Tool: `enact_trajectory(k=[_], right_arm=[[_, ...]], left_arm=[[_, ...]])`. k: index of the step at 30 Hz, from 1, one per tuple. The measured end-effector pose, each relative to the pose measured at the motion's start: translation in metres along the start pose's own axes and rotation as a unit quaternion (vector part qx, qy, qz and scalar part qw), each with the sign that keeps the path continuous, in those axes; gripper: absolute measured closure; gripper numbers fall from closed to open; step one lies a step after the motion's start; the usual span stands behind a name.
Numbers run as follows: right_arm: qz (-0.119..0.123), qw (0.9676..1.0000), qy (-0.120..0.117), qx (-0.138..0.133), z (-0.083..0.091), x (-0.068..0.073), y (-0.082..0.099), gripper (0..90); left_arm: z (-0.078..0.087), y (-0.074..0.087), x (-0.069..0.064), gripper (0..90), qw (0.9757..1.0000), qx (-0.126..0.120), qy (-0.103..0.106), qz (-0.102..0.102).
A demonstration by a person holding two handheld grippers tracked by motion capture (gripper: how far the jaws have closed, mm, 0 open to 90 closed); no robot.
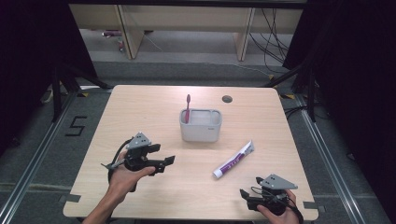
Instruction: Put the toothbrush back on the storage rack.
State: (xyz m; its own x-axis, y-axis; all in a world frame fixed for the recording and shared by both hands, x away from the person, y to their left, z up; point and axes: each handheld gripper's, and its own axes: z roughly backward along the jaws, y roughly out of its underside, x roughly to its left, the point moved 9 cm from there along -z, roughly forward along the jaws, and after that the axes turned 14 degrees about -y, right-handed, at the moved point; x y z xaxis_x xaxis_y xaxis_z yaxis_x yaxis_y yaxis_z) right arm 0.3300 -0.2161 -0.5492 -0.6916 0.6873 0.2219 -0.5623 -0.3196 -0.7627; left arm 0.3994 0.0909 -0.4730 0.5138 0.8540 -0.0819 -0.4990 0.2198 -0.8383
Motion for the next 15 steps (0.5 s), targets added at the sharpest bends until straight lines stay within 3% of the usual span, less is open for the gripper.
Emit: enact_trajectory(k=[3,12,15], right_arm=[[0.010,0.9998,0.016,-0.001,0.002,-0.005,-0.001,22.8],[-0.001,0.9999,0.011,-0.010,0.002,-0.007,-0.002,20.2],[0.000,0.9999,0.011,-0.009,0.002,-0.007,-0.002,18.9]], left_arm=[[0.002,0.006,-0.001,24.2,1.0000,0.002,0.006,0.000],[0.013,0.034,-0.002,24.2,0.9998,0.016,0.006,-0.006],[0.017,0.040,-0.003,24.0,0.9999,0.008,0.008,-0.005]])
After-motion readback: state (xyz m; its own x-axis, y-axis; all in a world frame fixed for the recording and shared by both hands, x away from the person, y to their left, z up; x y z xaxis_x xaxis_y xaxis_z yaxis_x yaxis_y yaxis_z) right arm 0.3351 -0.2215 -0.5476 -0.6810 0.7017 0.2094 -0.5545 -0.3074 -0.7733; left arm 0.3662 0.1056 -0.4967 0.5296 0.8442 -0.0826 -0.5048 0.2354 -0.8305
